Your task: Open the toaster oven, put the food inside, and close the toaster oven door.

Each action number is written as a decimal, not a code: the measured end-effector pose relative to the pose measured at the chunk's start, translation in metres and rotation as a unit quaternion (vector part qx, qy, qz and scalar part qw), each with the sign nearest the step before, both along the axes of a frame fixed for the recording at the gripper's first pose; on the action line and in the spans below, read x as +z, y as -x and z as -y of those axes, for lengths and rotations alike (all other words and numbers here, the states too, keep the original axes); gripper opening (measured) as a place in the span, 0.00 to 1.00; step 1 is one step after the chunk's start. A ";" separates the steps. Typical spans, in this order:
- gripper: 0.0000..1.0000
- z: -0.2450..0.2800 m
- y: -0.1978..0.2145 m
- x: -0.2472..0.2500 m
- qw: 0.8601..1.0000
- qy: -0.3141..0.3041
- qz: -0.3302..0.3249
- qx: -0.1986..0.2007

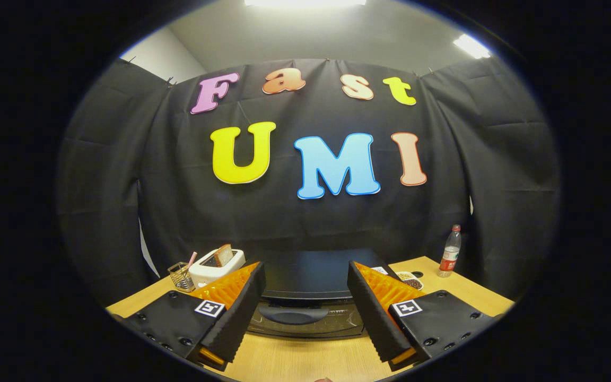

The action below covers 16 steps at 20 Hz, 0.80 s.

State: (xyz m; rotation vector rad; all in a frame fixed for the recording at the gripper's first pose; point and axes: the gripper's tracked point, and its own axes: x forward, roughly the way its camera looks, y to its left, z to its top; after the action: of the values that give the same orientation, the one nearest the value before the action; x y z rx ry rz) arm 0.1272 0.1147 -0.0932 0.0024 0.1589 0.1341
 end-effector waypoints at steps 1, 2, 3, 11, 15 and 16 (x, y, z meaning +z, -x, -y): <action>0.98 -0.001 -0.005 -0.006 1.000 0.000 -0.006 0.000; 0.98 -0.003 -0.010 -0.013 1.000 0.000 -0.012 -0.001; 0.98 -0.005 -0.014 -0.018 1.000 0.000 -0.017 -0.001; 0.98 -0.012 -0.045 -0.064 0.998 0.010 -0.068 -0.008; 0.99 -0.018 -0.049 -0.082 0.996 0.014 -0.092 -0.006; 0.99 -0.019 -0.049 -0.084 0.995 0.015 -0.095 -0.005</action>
State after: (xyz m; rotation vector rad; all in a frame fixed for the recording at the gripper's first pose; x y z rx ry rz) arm 0.1762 0.1341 -0.1775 -0.0147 0.3502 0.1209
